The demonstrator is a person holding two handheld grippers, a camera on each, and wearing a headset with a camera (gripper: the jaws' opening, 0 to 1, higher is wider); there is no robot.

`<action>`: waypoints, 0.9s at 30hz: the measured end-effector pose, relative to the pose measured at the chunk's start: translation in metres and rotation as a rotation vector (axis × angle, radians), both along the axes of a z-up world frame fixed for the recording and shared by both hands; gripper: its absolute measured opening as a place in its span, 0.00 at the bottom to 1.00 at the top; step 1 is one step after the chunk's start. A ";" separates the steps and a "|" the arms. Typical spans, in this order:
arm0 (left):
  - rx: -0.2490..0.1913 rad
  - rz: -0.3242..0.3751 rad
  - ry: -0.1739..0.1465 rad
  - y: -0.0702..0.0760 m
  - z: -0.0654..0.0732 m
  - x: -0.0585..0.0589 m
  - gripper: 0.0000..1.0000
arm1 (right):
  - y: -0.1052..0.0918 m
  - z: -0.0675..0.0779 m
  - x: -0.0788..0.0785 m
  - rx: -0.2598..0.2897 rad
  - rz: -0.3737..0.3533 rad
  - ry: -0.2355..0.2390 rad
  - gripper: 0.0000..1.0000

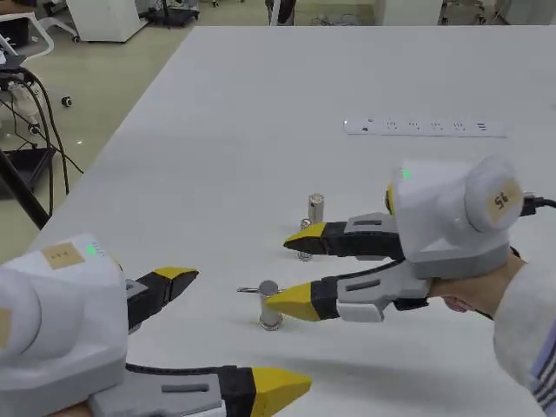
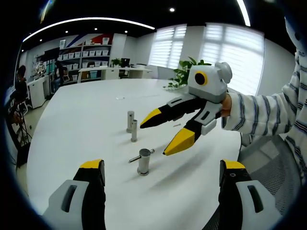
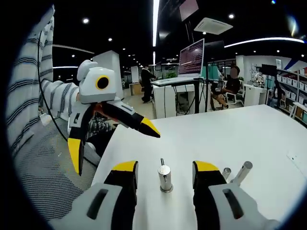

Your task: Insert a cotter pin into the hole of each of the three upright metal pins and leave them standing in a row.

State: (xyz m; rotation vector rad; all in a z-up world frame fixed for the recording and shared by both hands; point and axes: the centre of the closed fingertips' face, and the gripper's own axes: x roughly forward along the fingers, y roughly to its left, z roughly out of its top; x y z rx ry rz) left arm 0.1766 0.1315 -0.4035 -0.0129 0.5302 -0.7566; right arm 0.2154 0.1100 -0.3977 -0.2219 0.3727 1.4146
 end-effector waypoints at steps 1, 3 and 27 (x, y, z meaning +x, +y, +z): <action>-0.001 -0.002 -0.002 -0.001 0.001 0.001 0.99 | -0.004 0.001 0.000 -0.003 -0.008 0.000 0.47; -0.002 -0.005 -0.003 -0.001 0.002 0.001 0.99 | -0.015 0.002 -0.001 -0.022 -0.024 -0.012 0.47; -0.037 -0.050 0.010 -0.021 0.005 0.010 0.99 | -0.121 0.004 -0.016 -0.001 -0.359 0.156 0.89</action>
